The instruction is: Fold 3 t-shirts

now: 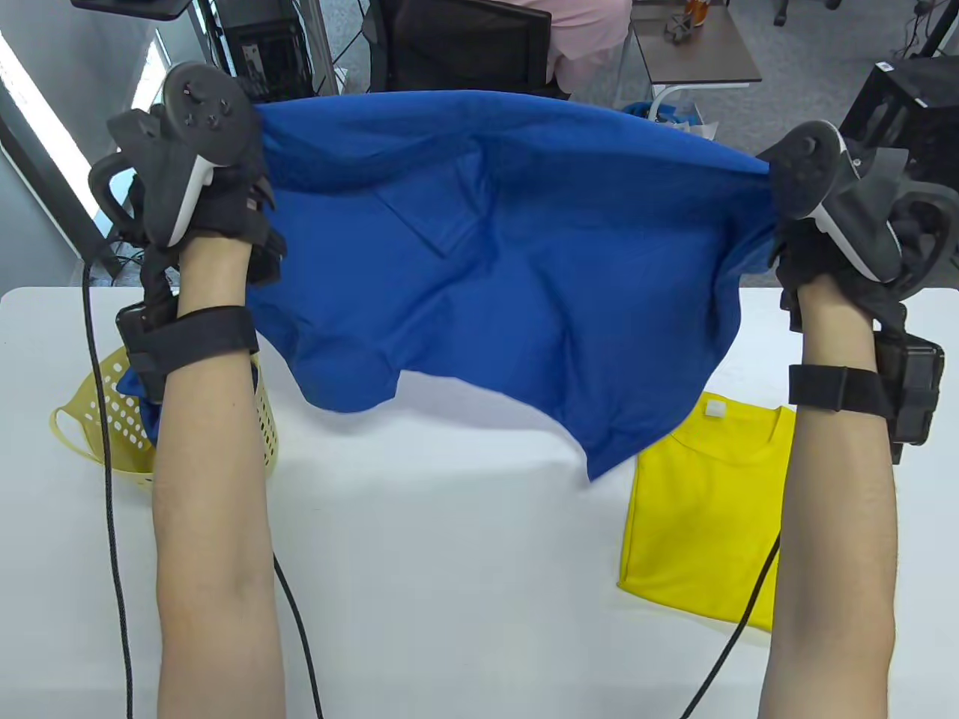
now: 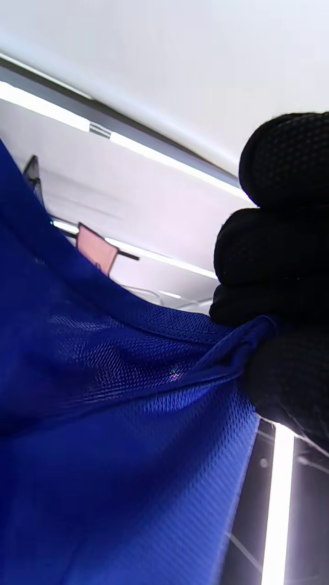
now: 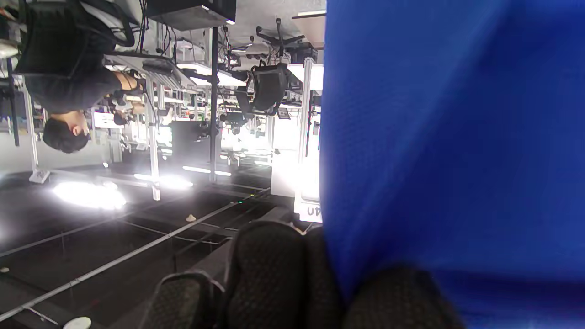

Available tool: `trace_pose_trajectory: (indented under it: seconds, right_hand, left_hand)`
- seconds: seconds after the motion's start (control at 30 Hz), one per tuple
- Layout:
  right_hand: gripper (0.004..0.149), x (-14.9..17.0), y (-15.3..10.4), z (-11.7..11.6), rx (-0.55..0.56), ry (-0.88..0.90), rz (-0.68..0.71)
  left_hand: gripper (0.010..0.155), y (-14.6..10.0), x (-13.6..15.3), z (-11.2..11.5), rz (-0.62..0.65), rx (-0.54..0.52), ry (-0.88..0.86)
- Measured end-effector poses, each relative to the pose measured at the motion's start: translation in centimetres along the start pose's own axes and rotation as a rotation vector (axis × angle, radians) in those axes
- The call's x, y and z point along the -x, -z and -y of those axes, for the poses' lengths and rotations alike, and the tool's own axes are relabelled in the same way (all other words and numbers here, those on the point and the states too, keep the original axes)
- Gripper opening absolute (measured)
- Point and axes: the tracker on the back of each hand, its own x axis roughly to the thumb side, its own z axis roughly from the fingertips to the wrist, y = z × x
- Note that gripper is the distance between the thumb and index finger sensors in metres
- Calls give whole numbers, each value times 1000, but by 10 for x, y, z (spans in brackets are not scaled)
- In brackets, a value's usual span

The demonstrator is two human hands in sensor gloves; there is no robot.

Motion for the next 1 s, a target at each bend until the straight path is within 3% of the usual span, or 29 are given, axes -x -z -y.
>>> trace_pose_trajectory:
  seconds: [0.07, 0.17, 0.33, 0.47, 0.57, 0.67, 0.9, 1.0]
  right_hand:
    - [39, 2, -9, -19, -66, -21, 54]
    - [39, 4, -43, -70, -221, -68, 112]
    - [40, 5, -123, -162, -416, -86, 191]
    - [40, 9, -182, -214, -536, -92, 229]
    - [40, 17, -216, -229, -532, -103, 262]
    - [40, 26, -236, -232, -499, -124, 290]
    - [40, 44, -265, -242, -533, 3, 291]
    - [40, 41, -270, -243, -561, 33, 315]
  left_hand:
    - [41, -13, 11, 23, -1, 92, 34]
    - [40, -47, 26, 66, 3, 271, 27]
    - [41, -135, 26, 135, 124, 470, 185]
    - [41, -202, 38, 186, 154, 609, 282]
    - [41, -242, 63, 218, 127, 695, 352]
    - [42, -265, 92, 231, 77, 749, 356]
    - [42, -285, 136, 240, 52, 839, 354]
    - [43, -289, 145, 242, 60, 804, 340]
